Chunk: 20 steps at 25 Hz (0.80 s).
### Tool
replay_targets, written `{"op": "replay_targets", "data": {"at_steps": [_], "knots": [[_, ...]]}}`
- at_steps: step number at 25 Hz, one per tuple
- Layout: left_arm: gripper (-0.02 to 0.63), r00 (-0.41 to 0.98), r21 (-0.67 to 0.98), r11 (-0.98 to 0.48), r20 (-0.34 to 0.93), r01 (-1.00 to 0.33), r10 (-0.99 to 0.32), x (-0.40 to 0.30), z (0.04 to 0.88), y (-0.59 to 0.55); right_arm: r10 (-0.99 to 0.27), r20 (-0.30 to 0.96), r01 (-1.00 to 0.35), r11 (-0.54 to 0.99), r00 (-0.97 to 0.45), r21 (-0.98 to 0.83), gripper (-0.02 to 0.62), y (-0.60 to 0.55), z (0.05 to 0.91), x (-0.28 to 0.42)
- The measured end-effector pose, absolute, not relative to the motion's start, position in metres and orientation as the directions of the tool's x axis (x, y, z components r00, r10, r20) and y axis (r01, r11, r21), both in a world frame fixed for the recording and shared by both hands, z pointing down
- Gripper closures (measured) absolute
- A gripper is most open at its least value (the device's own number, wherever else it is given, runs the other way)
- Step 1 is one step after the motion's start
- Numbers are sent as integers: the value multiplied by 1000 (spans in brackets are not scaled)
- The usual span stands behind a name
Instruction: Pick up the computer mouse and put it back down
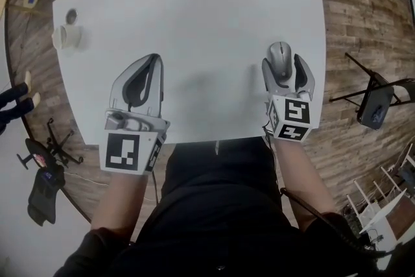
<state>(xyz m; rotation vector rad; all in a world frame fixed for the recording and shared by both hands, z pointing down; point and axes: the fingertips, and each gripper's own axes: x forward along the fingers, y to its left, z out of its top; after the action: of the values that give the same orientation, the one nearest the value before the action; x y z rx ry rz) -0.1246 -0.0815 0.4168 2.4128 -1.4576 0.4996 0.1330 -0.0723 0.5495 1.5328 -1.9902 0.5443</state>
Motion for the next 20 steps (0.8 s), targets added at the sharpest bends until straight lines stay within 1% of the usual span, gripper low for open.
{"op": "replay_targets", "data": {"at_steps": [8,10,12,15,18,20], "knots": [[606,440,29,-463,370,-886,-818,-126,398,-75,-770,612,-965,257,-180,41,256,-69,526,134],[606,436,52,-447,349,-893,-830,-124,387,-74,-788,588,-965,256,-181,47,258,-69,515,135],[606,439,33,-455,332,-890,-835,-126,381,-70,-810,557,-965,258,-183,57,261,-71,503,134],[606,440,12,-460,313,-888,-841,-131,376,-62,-837,513,-961,264,-188,78,297,-73,486,132],[606,438,21,-452,294,-892,-850,-131,367,-63,-871,452,-956,268,-190,115,362,-74,464,126],[606,445,15,-457,259,-889,-857,-129,354,-68,-893,404,-953,272,-199,132,407,-76,445,119]]}}
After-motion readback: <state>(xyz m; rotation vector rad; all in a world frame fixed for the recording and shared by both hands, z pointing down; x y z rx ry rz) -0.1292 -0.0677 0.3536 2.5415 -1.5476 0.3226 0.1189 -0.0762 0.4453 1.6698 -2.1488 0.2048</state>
